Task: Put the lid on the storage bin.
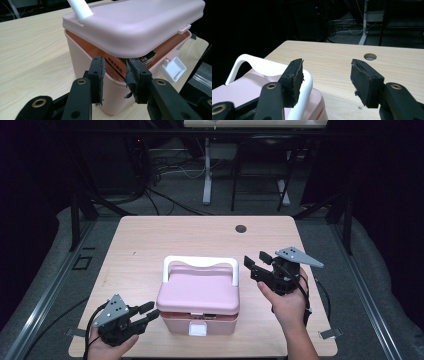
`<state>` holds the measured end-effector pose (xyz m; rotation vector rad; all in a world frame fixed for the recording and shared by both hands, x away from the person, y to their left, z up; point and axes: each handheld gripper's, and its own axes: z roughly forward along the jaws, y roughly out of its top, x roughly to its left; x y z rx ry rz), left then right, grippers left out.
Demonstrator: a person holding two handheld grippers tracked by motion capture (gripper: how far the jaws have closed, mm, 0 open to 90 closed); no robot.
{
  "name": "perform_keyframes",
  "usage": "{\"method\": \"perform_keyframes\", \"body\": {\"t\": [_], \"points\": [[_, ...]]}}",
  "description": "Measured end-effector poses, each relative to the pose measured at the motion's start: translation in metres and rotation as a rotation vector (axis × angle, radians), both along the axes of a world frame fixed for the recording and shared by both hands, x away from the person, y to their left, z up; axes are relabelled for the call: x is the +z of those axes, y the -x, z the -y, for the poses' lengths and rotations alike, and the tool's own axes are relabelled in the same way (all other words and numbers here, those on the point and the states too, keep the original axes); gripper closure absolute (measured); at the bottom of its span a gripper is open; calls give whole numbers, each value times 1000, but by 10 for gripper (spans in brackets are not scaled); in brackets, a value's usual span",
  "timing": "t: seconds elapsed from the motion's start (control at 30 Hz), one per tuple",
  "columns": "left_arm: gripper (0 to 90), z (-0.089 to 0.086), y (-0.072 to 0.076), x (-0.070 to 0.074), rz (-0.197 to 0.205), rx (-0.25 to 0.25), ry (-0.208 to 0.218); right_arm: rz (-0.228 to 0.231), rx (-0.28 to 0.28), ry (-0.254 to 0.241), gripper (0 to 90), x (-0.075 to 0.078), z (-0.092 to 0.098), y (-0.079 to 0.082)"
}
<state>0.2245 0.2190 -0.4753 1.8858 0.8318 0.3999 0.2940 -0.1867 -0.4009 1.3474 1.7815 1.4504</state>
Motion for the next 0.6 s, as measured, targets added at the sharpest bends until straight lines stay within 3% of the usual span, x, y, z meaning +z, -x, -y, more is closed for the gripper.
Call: {"method": "perform_keyframes", "body": {"t": [0.6], "points": [[667, 0, 2, -11, -31, -7, -20, -6, 1, -3, 430, -2, -1, -1]]}}
